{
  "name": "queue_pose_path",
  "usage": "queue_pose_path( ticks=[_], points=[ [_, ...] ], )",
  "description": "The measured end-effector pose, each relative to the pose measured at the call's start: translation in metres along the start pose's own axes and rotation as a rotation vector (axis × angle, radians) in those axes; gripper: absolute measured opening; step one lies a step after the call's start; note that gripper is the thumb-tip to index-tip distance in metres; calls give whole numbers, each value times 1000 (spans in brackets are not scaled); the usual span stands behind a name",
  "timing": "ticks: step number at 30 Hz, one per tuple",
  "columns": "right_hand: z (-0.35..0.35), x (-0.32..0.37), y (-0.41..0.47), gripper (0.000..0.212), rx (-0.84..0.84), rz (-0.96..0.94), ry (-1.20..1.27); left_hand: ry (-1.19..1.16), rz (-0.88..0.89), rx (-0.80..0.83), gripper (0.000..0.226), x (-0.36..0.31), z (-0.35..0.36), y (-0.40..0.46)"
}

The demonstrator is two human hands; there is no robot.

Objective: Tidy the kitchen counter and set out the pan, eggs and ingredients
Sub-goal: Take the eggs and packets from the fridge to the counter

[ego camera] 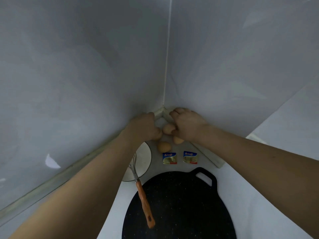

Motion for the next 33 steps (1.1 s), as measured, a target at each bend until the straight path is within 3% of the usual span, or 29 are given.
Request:
queue_pose_path(
  ticks=[5,15,33],
  points=[
    [-30,2,-51,67,20,87,96,41,69,-135,45,-20,-17,-42],
    [-69,12,-169,62,-63,215,175,99,79,-233,48,-77,-29,-139],
    [-99,25,-387,61,-110,286,197,51,107,-203,46,-198,-23,-310]
  ],
)
Point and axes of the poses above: each hand's wrist, its own y-axis towards the middle knuckle, its own z-axis out of the palm, x = y × z, the point moved 2 cm from there along y, towards the middle knuckle, and after that the axes turned 7 degrees about z, right-handed, at the moved point
